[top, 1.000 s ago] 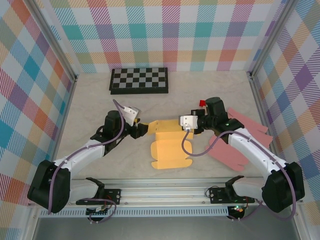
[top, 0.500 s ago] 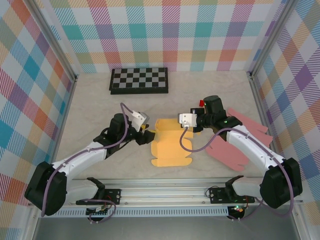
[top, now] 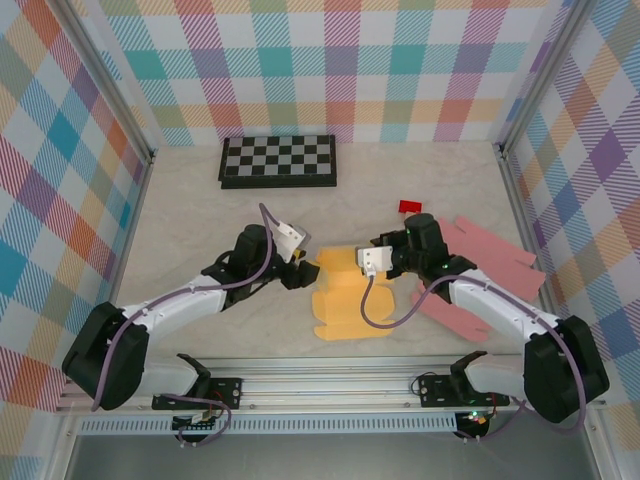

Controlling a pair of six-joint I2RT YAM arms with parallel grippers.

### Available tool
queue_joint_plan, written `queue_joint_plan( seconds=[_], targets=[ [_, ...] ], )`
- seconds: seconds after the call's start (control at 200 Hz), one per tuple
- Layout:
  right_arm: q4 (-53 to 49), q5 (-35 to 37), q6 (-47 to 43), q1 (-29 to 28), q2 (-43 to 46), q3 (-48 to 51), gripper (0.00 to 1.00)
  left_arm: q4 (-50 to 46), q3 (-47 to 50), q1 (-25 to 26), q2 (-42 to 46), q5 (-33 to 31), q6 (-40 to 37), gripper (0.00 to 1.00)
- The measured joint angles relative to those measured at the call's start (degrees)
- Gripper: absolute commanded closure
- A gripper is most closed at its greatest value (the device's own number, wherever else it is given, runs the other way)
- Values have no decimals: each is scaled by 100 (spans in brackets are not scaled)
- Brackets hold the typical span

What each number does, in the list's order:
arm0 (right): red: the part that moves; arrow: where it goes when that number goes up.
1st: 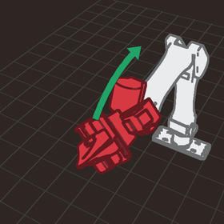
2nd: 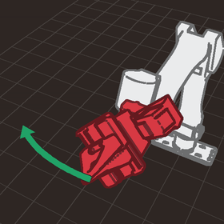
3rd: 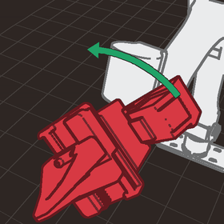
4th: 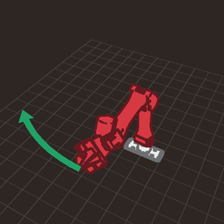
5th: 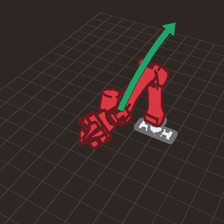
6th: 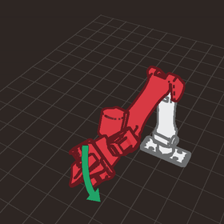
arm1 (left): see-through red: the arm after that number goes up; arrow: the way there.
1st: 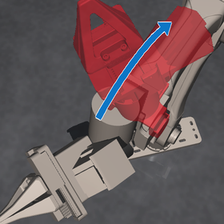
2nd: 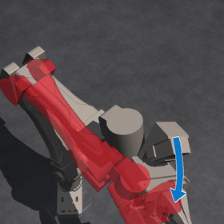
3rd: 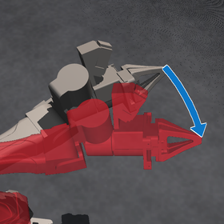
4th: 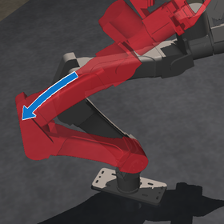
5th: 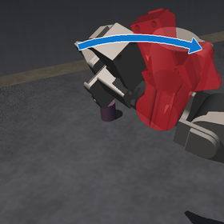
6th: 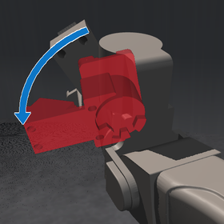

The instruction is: Fold the paper box

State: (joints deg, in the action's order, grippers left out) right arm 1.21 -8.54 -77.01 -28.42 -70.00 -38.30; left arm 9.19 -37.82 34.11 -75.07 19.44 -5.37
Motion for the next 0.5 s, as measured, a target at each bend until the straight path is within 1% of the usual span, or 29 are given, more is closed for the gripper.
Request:
queue_joint_plan(
  seconds=[0.13,0.305,0.5],
  targets=[
    [608,308,-282,-127,-249,140,100,22,20,39,-55,-96,17,37],
    [1670,721,-673,-286,-566,501,100,46,107,260,-70,-166,24,37],
    [2044,927,-817,-315,-623,605,100,149,501,361,-70,-337,138,37]
  ],
)
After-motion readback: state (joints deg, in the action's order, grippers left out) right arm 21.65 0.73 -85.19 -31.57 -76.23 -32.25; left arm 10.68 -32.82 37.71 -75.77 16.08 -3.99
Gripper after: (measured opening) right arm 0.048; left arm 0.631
